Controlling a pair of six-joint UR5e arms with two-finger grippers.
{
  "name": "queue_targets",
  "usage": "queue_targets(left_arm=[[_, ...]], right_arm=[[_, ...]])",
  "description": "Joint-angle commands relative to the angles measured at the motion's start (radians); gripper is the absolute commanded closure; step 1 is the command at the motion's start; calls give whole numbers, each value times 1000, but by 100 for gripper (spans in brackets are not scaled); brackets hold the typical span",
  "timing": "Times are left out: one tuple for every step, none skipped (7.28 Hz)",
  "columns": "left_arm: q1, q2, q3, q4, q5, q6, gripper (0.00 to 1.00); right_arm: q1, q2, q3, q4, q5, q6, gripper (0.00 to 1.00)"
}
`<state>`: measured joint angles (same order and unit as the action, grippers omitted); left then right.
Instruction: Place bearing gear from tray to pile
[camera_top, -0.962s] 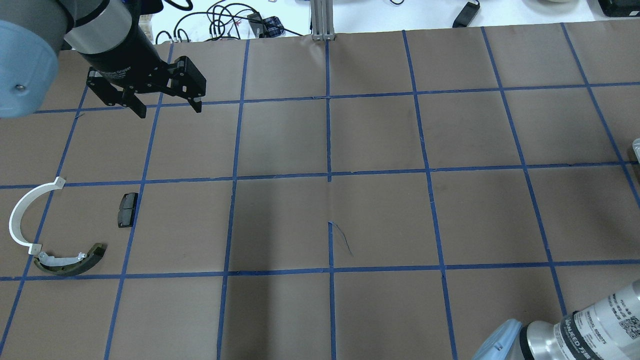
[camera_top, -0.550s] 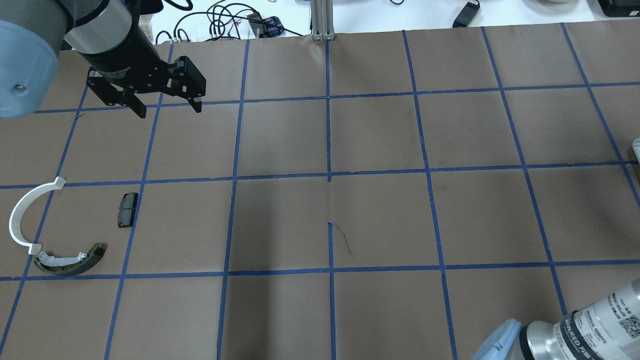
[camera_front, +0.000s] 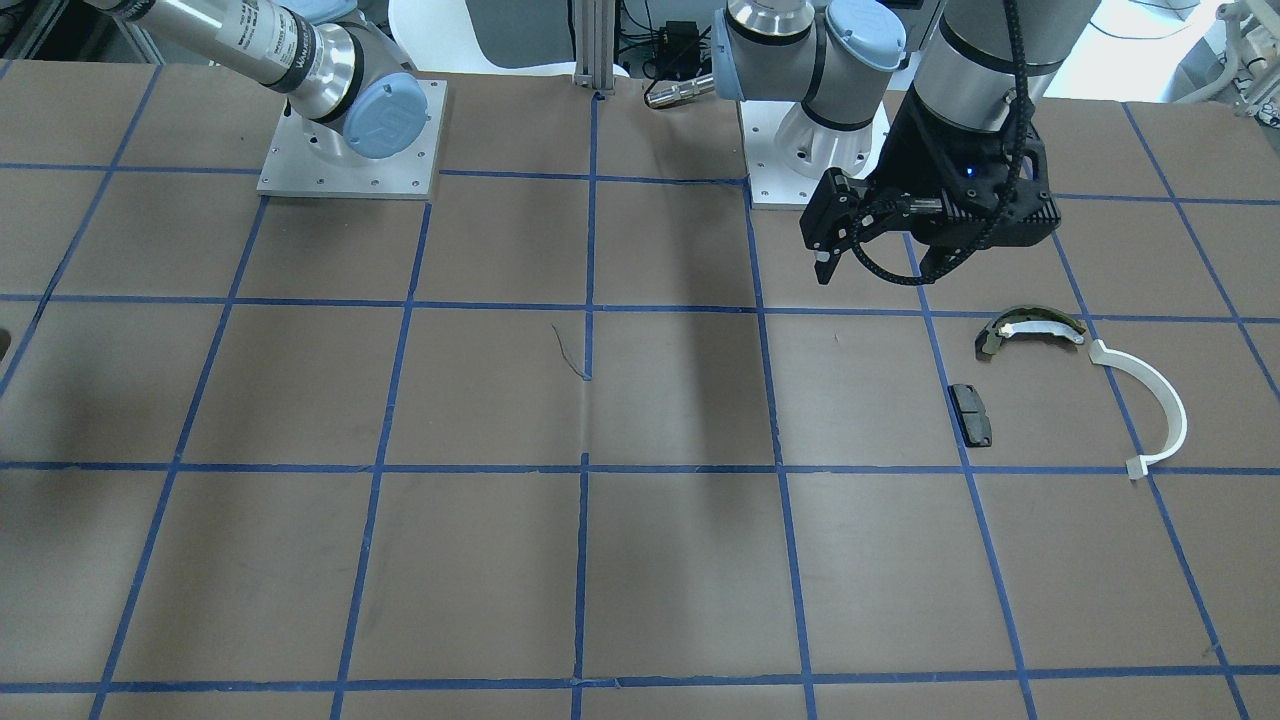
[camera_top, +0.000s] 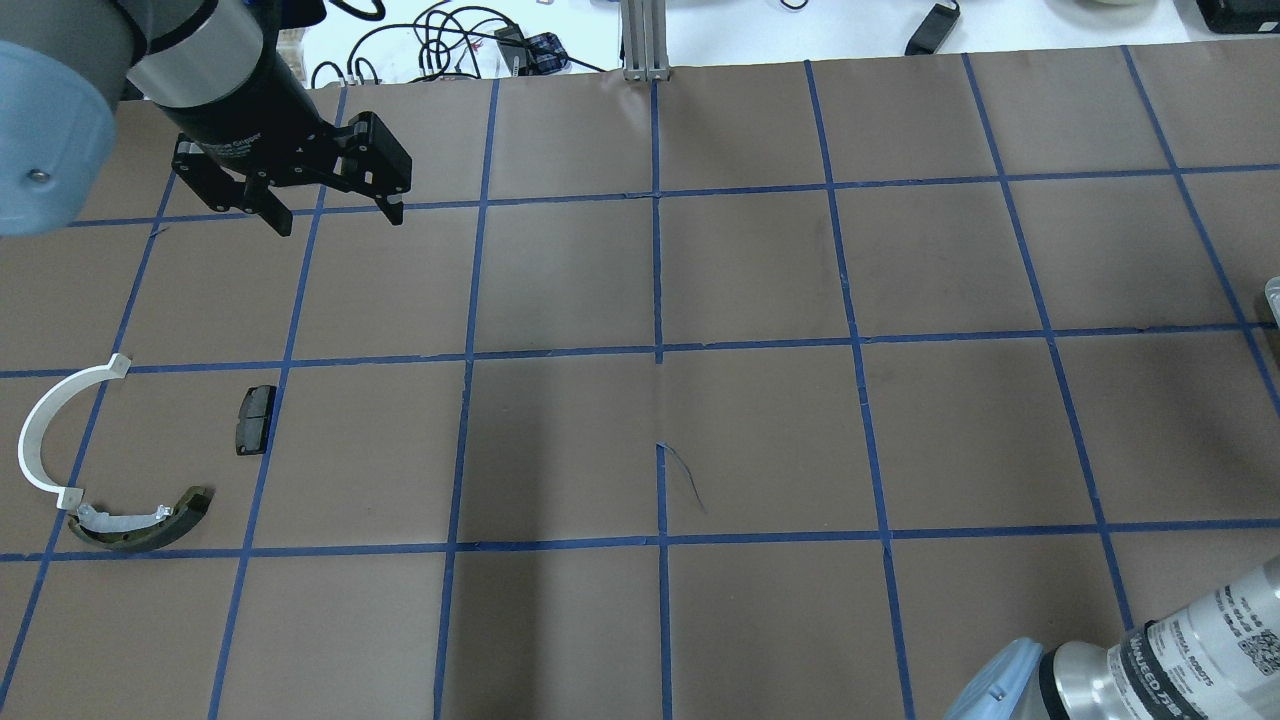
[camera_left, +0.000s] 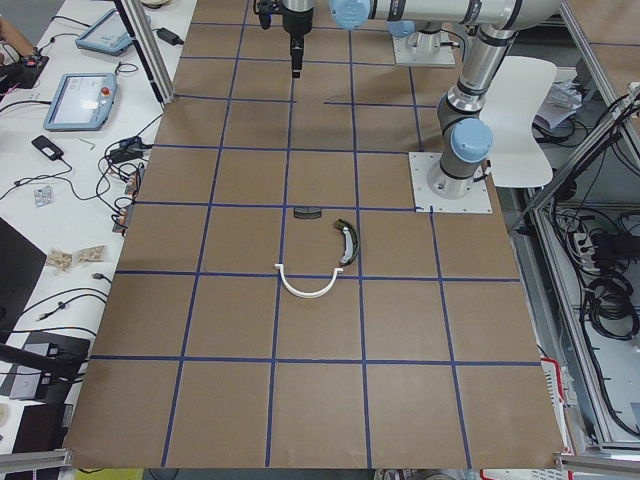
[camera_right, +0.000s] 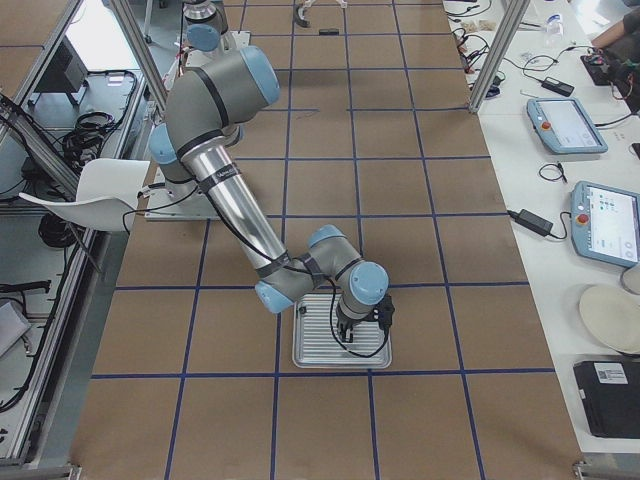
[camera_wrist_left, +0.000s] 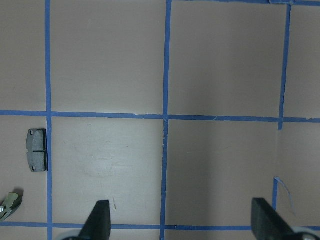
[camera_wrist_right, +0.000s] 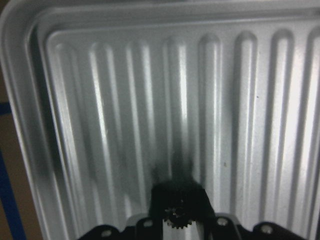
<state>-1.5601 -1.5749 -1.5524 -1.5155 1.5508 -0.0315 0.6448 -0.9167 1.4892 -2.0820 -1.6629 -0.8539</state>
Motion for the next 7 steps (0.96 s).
queue_targets(left_arm=[[0, 0, 0, 0, 0, -1, 0], [0, 0, 0, 0, 0, -1, 0], [0, 0, 0, 0, 0, 1, 0], [0, 1, 0, 0, 0, 1, 0], [0, 1, 0, 0, 0, 1, 0], [0, 1, 0, 0, 0, -1, 0], [0, 1, 0, 0, 0, -1, 0]], right_arm=[[4, -48, -6, 23, -1, -1, 100], [24, -113, -6, 90, 5, 1, 100], [85, -176, 0, 153, 2, 15, 100], [143, -218, 3, 233, 35, 95, 100], [229, -241, 5, 262, 69, 196, 100], [324, -263, 9, 284, 80, 263, 100], [417, -277, 16, 287, 110, 406, 100]])
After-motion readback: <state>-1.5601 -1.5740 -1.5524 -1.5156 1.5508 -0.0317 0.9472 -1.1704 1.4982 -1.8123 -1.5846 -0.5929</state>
